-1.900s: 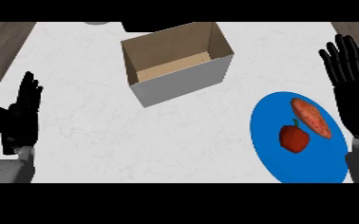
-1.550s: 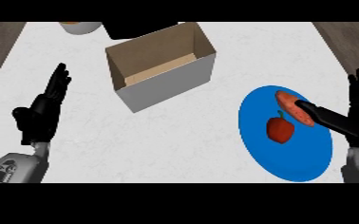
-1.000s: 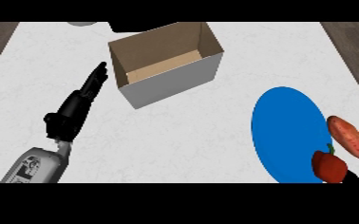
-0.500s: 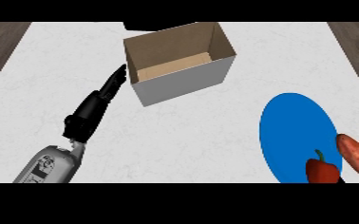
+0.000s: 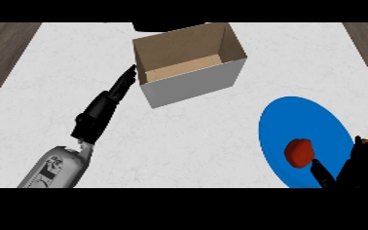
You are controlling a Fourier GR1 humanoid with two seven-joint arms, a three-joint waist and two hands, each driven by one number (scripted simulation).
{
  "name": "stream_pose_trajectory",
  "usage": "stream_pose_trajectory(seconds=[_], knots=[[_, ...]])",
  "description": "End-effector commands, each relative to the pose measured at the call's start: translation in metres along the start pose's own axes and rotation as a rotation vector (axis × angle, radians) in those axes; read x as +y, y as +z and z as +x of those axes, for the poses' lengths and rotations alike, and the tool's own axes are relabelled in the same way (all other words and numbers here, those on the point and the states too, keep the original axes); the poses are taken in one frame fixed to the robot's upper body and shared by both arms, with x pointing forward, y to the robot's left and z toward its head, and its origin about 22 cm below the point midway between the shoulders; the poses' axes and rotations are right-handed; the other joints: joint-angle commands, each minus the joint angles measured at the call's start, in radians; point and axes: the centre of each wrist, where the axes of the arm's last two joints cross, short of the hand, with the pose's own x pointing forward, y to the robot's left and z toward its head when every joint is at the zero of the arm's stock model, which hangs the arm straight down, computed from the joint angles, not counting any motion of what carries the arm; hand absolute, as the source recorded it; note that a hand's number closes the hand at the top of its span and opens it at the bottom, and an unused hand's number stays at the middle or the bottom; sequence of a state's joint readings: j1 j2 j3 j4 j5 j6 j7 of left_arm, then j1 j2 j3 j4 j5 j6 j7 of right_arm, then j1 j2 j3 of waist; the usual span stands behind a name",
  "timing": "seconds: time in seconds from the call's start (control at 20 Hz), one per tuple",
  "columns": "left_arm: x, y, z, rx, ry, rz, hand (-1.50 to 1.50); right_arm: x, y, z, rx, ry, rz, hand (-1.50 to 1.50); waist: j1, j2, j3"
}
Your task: Pick the bell pepper from the plate and place it in the cardboard box
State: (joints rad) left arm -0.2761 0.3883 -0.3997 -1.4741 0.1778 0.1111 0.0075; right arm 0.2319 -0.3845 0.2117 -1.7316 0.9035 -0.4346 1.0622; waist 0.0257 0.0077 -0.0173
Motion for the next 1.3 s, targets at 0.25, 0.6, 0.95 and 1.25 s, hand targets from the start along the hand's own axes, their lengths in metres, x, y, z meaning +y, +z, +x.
stream_pose_trajectory(seconds=[0.25,0.6,0.95,1.25], knots=[[-0.012,-0.007,0.001,0.006,0.031,0.020,0.00,-0.010,0.050,0.090,0.146,0.093,-0.006,-1.50,-0.016,-0.005,0.014],[-0.002,-0.008,0.006,0.007,0.032,0.017,0.00,0.011,0.043,0.102,0.215,0.120,0.032,-1.50,-0.023,-0.006,0.016],[-0.007,0.015,-0.002,0.011,0.019,-0.022,0.00,0.011,0.044,0.122,0.180,0.121,-0.019,-1.50,-0.018,-0.008,0.017],[0.014,0.003,0.008,0.009,0.020,0.023,0.00,0.016,0.047,0.111,0.195,0.162,0.010,-1.50,-0.025,-0.009,0.017]])
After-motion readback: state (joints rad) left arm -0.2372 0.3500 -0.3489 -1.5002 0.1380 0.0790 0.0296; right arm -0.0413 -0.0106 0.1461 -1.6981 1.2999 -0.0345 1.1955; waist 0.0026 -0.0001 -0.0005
